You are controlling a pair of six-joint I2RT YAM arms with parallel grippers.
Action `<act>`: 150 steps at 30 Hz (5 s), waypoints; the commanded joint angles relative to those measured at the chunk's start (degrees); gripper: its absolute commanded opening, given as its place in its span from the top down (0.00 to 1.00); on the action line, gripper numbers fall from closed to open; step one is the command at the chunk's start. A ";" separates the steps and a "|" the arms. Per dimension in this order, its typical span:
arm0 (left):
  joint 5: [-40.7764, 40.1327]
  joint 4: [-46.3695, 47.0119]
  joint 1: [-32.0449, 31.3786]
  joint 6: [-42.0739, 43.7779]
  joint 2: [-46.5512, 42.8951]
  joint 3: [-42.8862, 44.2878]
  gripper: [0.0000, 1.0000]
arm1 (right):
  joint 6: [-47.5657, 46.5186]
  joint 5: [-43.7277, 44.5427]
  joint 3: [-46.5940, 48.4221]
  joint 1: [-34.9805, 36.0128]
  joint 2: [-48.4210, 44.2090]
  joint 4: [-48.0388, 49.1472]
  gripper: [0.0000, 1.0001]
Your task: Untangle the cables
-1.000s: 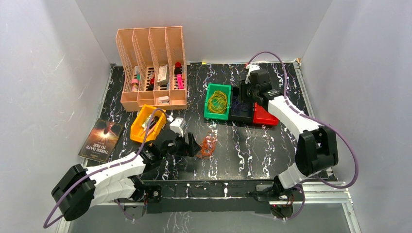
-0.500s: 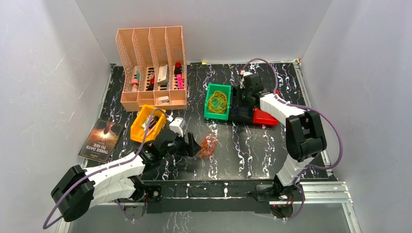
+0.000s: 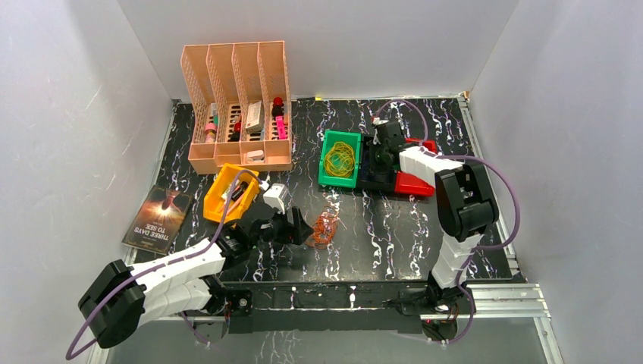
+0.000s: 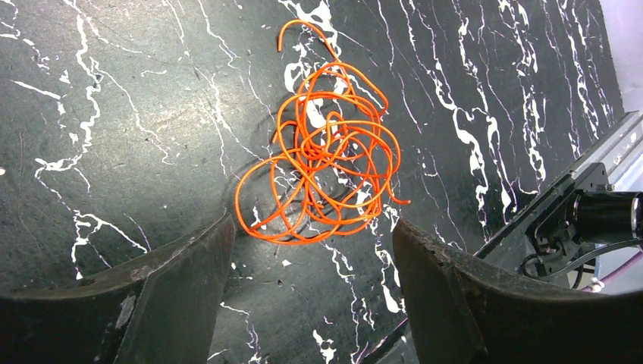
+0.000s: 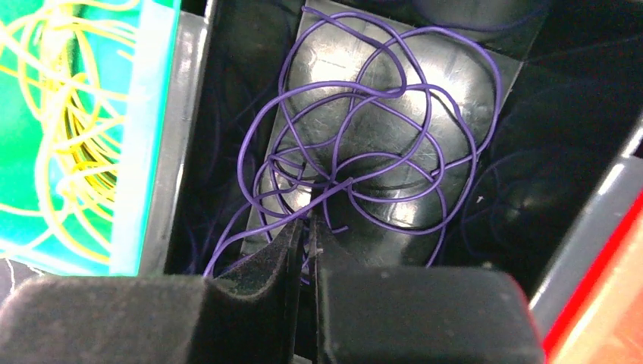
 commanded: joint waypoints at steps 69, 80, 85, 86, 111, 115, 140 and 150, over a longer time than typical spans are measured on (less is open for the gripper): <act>-2.29 1.10 0.25 -0.62 2.70 3.59 0.30 | -1.70 -20.23 -9.98 20.79 -10.51 3.73 0.77; -3.35 0.23 0.23 -0.90 1.02 2.96 0.28 | -1.62 -20.87 -9.68 20.87 -8.75 3.03 0.76; -3.62 0.29 0.30 -1.02 0.24 2.49 0.26 | -1.65 -19.09 -9.43 20.90 -10.90 2.21 0.89; -3.50 0.13 0.24 -0.36 0.14 2.63 0.25 | -1.62 -17.77 -9.78 20.95 -12.06 2.27 0.91; 0.63 15.41 1.04 17.18 -6.70 3.13 0.02 | -2.66 -22.70 -9.92 19.90 -34.24 -0.51 1.00; 2.75 24.83 1.02 20.96 -5.83 1.17 0.02 | -2.20 -26.25 -8.05 19.92 -36.15 -1.78 1.00; 3.85 42.59 0.98 21.75 15.32 5.97 0.27 | 16.44 -29.59 -2.29 19.87 -40.62 6.49 1.00; 3.87 43.92 0.92 11.36 20.01 1.01 0.78 | 18.15 -26.59 -0.91 19.90 -45.70 6.40 1.00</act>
